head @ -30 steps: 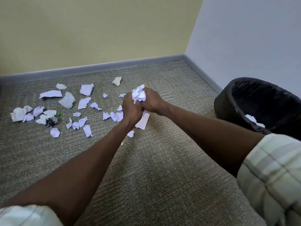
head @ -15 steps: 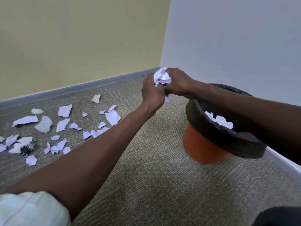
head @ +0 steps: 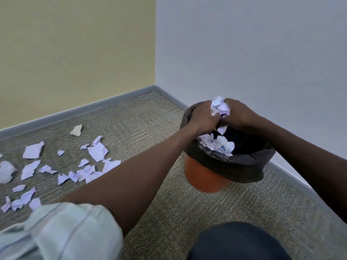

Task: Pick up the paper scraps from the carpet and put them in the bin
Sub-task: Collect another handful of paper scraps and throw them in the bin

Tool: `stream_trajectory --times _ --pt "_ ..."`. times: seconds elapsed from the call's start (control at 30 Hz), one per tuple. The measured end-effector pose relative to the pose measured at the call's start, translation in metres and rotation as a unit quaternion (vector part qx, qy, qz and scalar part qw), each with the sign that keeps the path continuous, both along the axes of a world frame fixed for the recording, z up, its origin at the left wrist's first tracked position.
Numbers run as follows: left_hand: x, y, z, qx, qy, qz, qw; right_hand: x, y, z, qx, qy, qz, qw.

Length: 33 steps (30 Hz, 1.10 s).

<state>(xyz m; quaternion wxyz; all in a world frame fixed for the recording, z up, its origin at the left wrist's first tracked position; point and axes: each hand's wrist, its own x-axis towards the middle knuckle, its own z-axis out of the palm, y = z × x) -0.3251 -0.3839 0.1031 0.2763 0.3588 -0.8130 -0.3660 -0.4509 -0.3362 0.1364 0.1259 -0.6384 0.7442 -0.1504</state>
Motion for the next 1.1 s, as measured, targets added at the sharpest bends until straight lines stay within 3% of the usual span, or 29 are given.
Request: stream_trajectory --times 0.1,0.17,0.37,0.53,0.63,0.83,1.1 --pt "-0.004 -0.007 -0.012 0.033 -0.128 -0.070 0.989 -0.018 0.018 -0.016 0.122 -0.001 -0.016 0.992" --pt "-0.004 -0.010 -0.014 0.066 -0.137 -0.088 0.984 -0.025 0.020 -0.025 0.160 0.069 -0.039 0.984" --pt "0.008 -0.023 0.008 -0.052 -0.056 -0.073 0.994 -0.012 0.007 -0.014 0.074 0.126 0.000 0.989" --pt "0.073 -0.045 0.051 -0.148 -0.132 -0.133 0.971 0.025 -0.002 -0.002 -0.048 0.122 0.060 0.989" --pt "0.131 -0.063 0.054 -0.160 -0.181 -0.135 0.961 0.061 -0.016 -0.002 -0.047 0.113 0.116 0.986" --pt "0.254 -0.088 0.003 -0.135 -0.230 -0.064 0.962 0.149 -0.061 -0.032 0.039 0.148 0.222 0.963" --pt "0.392 -0.103 -0.093 -0.044 -0.270 0.017 0.962 0.255 -0.092 -0.094 0.160 0.239 0.360 0.888"
